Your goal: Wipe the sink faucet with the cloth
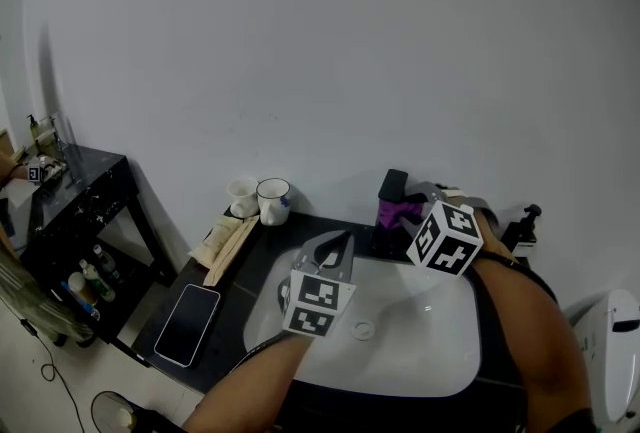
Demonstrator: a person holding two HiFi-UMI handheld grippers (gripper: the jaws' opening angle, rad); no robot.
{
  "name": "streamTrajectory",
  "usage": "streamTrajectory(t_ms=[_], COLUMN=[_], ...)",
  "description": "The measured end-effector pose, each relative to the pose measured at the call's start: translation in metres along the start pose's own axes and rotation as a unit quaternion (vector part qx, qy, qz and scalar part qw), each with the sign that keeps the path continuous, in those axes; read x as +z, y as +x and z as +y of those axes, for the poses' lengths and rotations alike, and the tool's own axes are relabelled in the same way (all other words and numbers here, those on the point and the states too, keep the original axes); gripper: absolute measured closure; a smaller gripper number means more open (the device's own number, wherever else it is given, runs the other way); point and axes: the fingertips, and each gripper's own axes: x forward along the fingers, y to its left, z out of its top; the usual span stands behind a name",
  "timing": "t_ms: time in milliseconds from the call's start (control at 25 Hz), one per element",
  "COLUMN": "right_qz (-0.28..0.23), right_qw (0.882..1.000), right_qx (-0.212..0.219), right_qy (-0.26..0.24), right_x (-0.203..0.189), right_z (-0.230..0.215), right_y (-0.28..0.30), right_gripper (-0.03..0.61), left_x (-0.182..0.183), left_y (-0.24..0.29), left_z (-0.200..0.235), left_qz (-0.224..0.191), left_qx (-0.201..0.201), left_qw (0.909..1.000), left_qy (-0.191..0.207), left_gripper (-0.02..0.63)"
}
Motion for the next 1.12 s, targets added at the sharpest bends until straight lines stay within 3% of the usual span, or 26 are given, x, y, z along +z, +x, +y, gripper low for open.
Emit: streamTrajectory(t_ms=[480,760,1120], right_qz=[0.009,0.025,0.013], right_qw=[0.998,0.996,0.994], right_qx=[0.059,0.055,0.063], right_qy=[-0.002,-0.062,-0.083], right_x=[0.001,0.003,0.014], right_z=[0.003,0.014,0.035], right_y=[0.001,-0.005,-0.025], right_gripper=[0.512,0.515,0.52], left_x=[-0.006,-0.007,-0.008], left_y=[0.005,0.006,0.007], left_z=[-0.003,-0.007,-0.007], left_qz=[0.008,0.011,0.014], left_qx=[-0.008,-0.016,-0.017], left_qw=[0.9999,0.9998,0.9998], left_qy=[-0.002,0.001,-0.001], left_gripper=[0.597,0.597,0.597])
